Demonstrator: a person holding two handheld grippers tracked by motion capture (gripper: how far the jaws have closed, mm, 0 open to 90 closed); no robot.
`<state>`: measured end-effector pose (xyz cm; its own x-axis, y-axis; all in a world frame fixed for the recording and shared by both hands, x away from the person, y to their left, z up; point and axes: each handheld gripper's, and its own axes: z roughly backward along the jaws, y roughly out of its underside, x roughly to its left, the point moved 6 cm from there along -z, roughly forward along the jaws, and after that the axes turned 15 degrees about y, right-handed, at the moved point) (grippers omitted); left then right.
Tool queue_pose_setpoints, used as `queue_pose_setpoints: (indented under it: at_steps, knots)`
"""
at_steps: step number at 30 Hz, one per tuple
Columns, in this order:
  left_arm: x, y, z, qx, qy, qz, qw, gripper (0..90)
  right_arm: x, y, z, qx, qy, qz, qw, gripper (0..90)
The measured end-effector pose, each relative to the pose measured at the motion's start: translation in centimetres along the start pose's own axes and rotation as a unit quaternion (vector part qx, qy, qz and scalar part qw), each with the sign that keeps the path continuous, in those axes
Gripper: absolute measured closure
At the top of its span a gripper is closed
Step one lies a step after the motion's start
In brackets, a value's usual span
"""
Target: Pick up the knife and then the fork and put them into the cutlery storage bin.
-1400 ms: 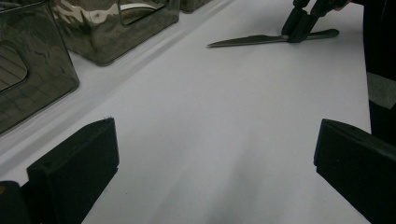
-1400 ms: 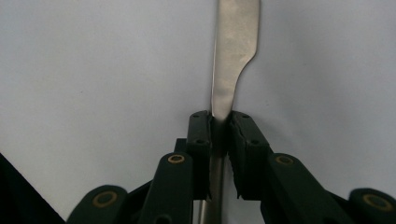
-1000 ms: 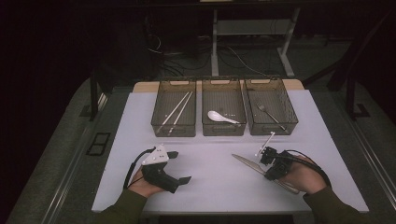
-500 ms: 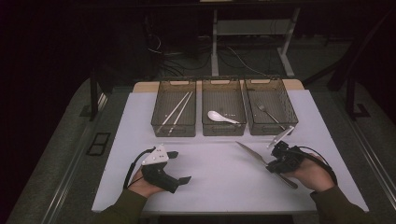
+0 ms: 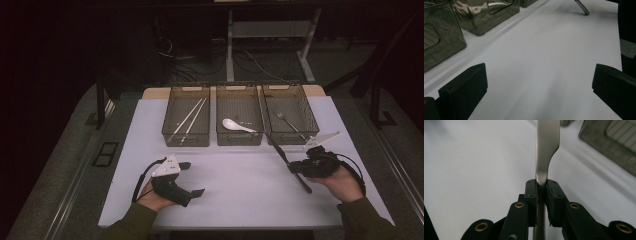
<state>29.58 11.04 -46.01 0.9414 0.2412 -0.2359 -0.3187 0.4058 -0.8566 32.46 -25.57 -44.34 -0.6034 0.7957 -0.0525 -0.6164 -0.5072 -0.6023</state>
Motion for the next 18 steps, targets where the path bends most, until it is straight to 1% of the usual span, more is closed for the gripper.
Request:
queue_pose_setpoints:
  at_steps: [4,7,12,14,18]
  knots:
    - [0.0,0.0,0.0,0.002,0.000,-0.002,1.0000,0.0,-0.6,-0.2,0.7,-0.038,-0.004,-0.020,0.9991,79.9]
    - [0.0,0.0,0.0,0.002,0.000,-0.003,1.0000,0.0,-1.0,-0.2,1.1,-0.065,-0.008,-0.036,0.9972,79.9]
    - [0.0,0.0,0.0,0.002,0.000,-0.003,1.0000,0.0,-1.6,-0.2,1.5,-0.090,-0.009,-0.056,0.9943,79.9]
    - [0.0,0.0,0.0,0.002,0.000,-0.004,1.0000,0.0,-1.9,-0.3,1.8,-0.108,-0.013,-0.062,0.9922,80.0]
    - [0.0,0.0,0.0,0.002,0.000,-0.004,1.0000,0.0,-2.0,-0.4,2.2,-0.127,-0.016,-0.072,0.9891,80.0]
